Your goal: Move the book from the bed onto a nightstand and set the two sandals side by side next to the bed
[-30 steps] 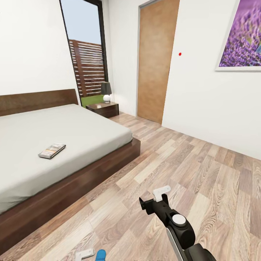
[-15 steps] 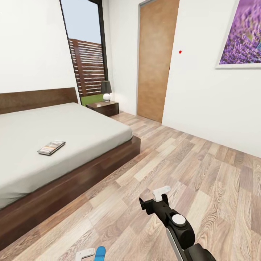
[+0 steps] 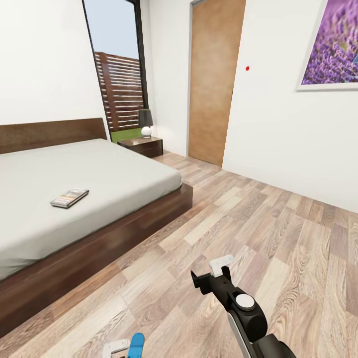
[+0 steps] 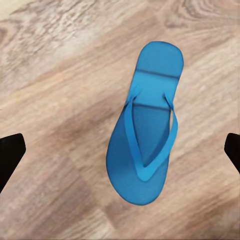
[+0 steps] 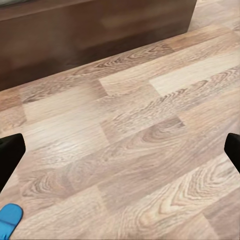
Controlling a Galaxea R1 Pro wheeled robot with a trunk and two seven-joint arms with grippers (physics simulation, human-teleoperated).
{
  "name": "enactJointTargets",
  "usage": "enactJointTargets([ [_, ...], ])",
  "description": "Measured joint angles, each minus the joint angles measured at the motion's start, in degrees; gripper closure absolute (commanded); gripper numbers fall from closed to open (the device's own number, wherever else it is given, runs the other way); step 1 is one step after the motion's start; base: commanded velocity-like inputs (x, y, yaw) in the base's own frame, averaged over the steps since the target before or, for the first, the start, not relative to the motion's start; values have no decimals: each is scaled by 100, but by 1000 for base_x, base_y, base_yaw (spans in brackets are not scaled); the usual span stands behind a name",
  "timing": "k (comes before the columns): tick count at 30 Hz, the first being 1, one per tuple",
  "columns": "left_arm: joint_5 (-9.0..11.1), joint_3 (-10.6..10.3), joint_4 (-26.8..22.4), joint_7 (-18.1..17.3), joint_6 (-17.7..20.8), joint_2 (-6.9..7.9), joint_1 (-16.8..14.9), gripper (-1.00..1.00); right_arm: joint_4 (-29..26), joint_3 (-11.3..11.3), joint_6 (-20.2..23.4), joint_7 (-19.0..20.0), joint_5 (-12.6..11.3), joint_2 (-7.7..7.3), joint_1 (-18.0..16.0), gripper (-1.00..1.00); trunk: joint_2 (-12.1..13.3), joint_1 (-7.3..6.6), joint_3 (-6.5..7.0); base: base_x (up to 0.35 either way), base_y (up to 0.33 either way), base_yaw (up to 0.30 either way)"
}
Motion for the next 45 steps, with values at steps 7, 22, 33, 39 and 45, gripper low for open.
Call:
enactJointTargets([
  [7,-1,-7,-10,67,-1,-11,-2,-100,-3,-7,0,-2,5,-7,0,-100,-281,154,-126,0,0,0],
  [22,-9,-40,-25,89,25,-16,-56,-100,-11,-11,0,5,9,-3,0,-100,-341,213,-454,0,0,0],
  [33,-17,-95,-118,74,63,-46,-249,-100,-12,-13,0,2,9,-7,0,-100,-344,217,-499,0,0,0],
  [39,-17,-99,-246,79,118,-64,-419,-100,-12,-9,0,-1,10,-3,0,-100,-344,217,-499,0,0,0],
  [45,-14,-96,-295,93,151,-80,-605,-100,-9,-8,0,-2,10,-2,0,-100,-347,223,-543,0,0,0],
])
